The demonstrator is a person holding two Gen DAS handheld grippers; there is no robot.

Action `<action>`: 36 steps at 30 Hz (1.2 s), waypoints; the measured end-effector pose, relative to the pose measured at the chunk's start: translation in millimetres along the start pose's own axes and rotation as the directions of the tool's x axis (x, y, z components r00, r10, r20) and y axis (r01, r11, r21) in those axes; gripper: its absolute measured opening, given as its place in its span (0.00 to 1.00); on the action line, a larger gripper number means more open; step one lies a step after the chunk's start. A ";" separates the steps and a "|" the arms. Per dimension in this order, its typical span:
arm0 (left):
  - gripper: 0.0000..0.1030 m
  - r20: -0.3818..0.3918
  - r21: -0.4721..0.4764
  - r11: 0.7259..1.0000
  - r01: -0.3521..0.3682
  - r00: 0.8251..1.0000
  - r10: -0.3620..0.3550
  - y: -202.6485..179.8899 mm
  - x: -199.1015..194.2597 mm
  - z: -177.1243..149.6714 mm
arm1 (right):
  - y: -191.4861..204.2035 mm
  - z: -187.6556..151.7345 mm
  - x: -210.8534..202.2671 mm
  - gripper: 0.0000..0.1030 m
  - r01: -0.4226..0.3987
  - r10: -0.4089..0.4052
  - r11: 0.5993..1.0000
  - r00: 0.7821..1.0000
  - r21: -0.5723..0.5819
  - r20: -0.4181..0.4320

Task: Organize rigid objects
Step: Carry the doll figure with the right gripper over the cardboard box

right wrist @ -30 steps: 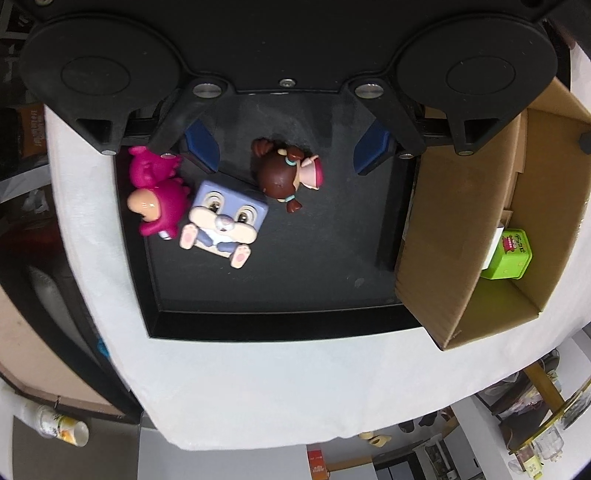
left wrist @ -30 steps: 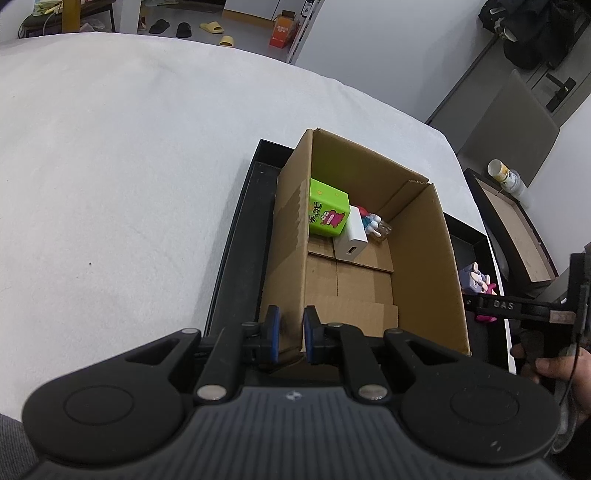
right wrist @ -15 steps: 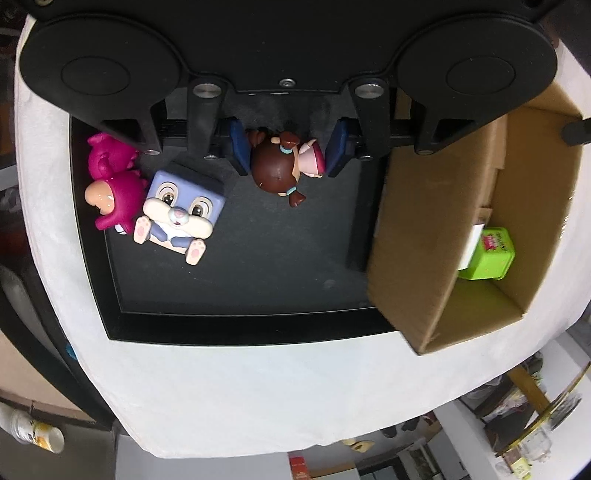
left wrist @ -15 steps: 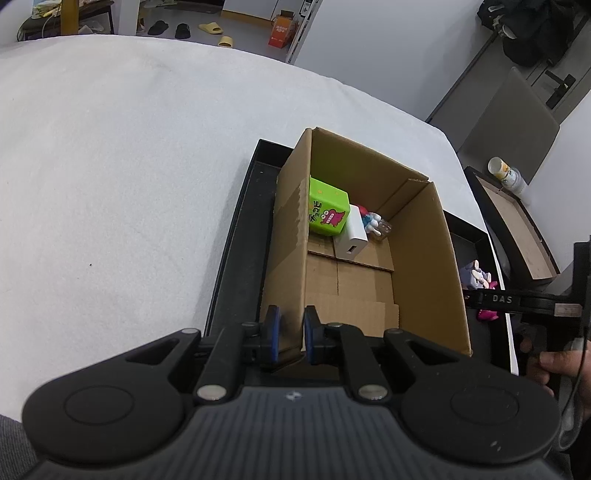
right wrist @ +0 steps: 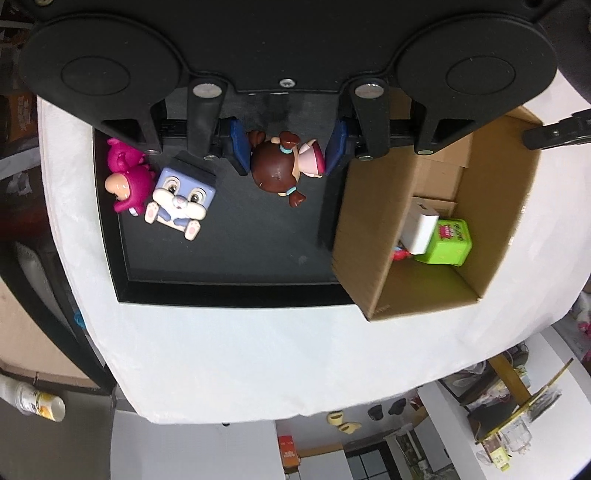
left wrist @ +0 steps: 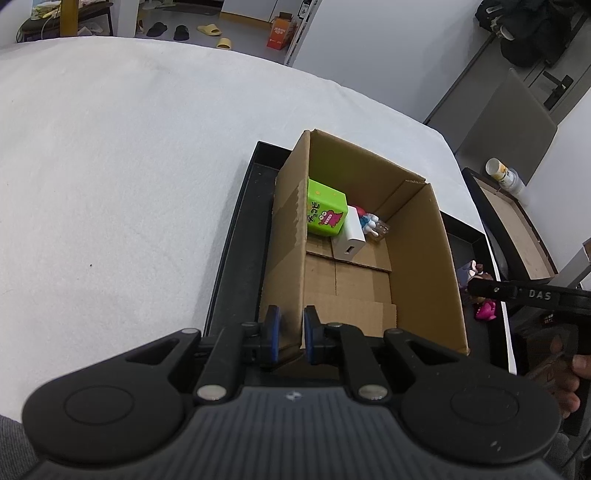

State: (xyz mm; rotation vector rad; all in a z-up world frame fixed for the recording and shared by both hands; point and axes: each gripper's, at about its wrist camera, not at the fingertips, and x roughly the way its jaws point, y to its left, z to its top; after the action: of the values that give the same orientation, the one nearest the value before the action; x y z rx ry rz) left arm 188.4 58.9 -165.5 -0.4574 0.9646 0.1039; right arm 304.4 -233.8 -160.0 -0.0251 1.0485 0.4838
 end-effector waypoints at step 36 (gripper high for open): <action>0.11 0.017 -0.030 0.998 0.056 0.998 -0.055 8.5 -7.8 -0.6 | 90.3 37.3 -32.2 0.42 -0.052 0.066 0.987 0.994 -0.152 0.088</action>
State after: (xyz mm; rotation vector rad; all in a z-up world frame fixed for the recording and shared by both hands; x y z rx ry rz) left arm 181.1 67.2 -162.2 -0.5100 0.9351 0.0717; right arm 286.5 -155.7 -95.5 -0.1040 0.9221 0.6113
